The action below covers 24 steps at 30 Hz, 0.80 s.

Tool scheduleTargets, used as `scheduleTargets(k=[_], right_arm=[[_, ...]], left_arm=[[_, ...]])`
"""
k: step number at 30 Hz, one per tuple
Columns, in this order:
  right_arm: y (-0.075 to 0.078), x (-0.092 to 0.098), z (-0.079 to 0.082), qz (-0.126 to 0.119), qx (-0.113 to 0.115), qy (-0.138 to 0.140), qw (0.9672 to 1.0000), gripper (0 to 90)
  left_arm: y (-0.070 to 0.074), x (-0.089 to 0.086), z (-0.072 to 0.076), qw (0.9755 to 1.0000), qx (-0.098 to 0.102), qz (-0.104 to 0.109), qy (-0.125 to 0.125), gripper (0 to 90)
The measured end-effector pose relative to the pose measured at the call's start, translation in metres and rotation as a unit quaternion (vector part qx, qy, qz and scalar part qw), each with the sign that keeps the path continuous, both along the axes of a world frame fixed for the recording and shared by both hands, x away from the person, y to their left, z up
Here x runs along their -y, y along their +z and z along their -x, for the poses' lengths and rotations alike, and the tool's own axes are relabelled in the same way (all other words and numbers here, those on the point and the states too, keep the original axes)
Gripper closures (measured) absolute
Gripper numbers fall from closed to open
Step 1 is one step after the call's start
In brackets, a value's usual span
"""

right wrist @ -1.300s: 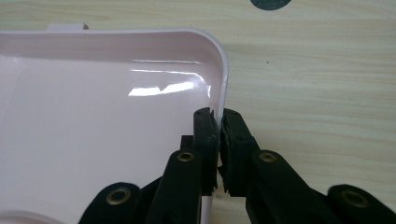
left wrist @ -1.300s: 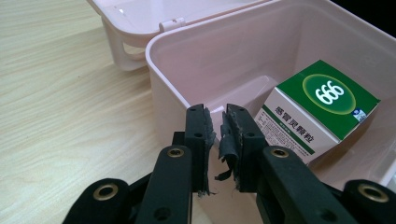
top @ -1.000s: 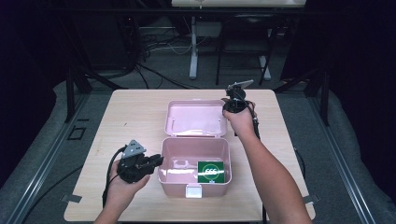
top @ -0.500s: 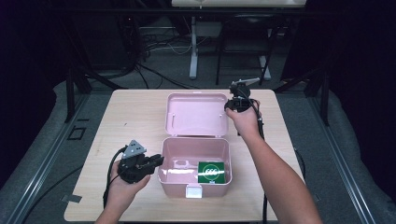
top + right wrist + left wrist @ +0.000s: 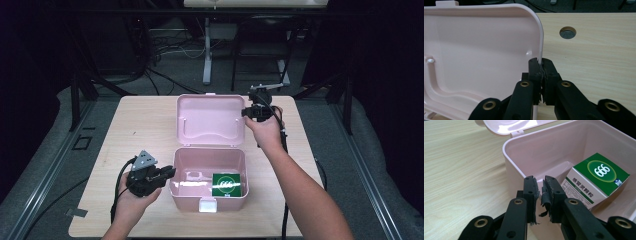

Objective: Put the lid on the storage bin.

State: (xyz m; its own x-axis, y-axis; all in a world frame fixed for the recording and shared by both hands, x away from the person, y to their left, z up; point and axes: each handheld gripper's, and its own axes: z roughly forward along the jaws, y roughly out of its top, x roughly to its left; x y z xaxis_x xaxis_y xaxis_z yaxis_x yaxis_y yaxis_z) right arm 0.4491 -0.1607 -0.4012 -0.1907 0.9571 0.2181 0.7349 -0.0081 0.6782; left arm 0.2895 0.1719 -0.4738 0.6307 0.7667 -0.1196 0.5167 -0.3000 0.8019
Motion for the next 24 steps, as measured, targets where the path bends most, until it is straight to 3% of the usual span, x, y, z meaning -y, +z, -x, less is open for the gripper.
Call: scheduleTargets(k=[1,2,7,8,12,19,21,24], right_arm=[[0.0,0.0,0.0,0.0,0.0,0.0,1.0,87.7],[0.001,-0.001,0.003,-0.002,0.014,0.0,0.9999,87.7],[0.006,0.0,0.008,0.001,0.014,0.006,0.9999,87.7],[0.006,0.0,0.011,-0.001,0.026,0.007,0.9996,87.7],[0.009,0.0,0.016,0.002,0.038,0.013,0.9992,87.8],[0.013,0.002,0.026,0.005,0.047,0.024,0.9986,87.8],[0.013,0.002,0.029,0.005,0.061,0.025,0.9978,87.8],[0.015,0.003,0.034,0.006,0.06,0.03,0.9977,87.8]], left_arm=[[0.0,0.0,0.0,1.0,0.0,0.0,0.0,79.8],[0.0,0.0,0.0,1.0,0.0,0.002,0.001,79.8],[0.0,0.0,0.0,1.0,-0.001,0.001,0.001,79.8],[0.0,0.001,0.0,1.0,0.001,0.001,0.002,79.8],[0.0,0.001,0.001,1.0,0.001,0.001,0.003,79.8],[0.0,0.0,0.0,1.0,-0.002,0.002,0.002,79.8],[0.0,0.0,0.001,1.0,-0.001,0.002,0.002,79.8],[0.0,0.0,0.001,1.0,-0.001,0.002,0.003,79.8]])
